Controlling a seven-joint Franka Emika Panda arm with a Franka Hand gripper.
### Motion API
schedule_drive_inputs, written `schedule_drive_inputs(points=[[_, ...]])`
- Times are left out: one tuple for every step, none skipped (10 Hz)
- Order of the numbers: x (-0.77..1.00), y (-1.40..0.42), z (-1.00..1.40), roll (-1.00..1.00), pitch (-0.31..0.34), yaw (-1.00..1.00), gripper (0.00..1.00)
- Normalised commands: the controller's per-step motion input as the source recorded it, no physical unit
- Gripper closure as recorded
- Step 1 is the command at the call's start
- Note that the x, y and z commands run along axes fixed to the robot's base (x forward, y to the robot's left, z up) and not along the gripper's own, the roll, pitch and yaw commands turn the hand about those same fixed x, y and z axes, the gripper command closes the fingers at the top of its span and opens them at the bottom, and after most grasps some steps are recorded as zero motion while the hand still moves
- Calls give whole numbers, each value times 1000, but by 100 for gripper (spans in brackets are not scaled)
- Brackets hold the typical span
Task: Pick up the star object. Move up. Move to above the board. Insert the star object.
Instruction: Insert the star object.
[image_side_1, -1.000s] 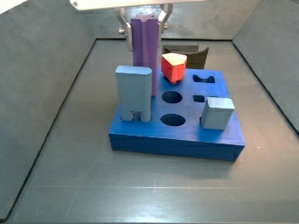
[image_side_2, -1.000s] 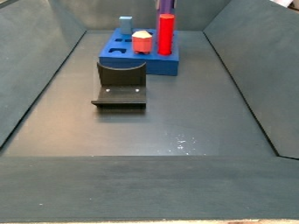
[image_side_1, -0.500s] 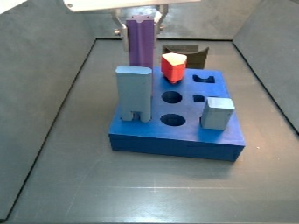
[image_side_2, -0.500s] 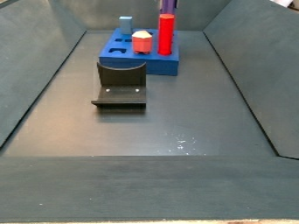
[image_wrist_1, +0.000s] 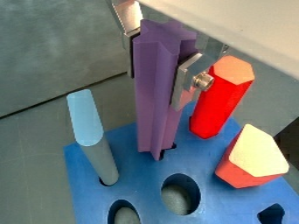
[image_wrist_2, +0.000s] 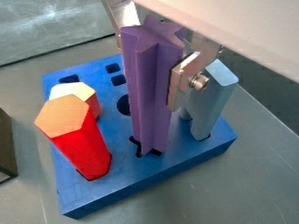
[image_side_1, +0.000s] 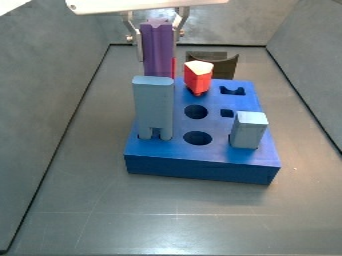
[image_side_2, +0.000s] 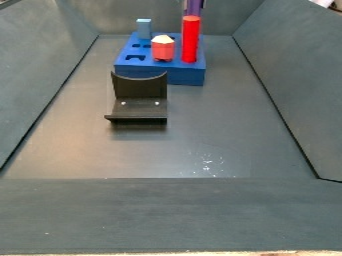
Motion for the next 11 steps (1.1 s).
schedule_drive_inputs(points=[[23, 3, -229, 136, 59, 94, 100], [3, 37, -206, 120, 67, 60, 100], [0, 43, -254, 199, 93, 57, 100], [0, 54, -266, 191, 74, 129, 100], [69, 6, -231, 113, 66, 40, 100], [77, 0, -231, 41, 14, 0, 100], [63, 0, -269, 33, 0, 0, 100], [83, 0, -263, 30, 6, -9, 100], [80, 0, -243, 16, 19, -137, 100], [94, 0, -280, 23, 59, -254, 100], [69, 0, -329, 24, 40, -251, 100]])
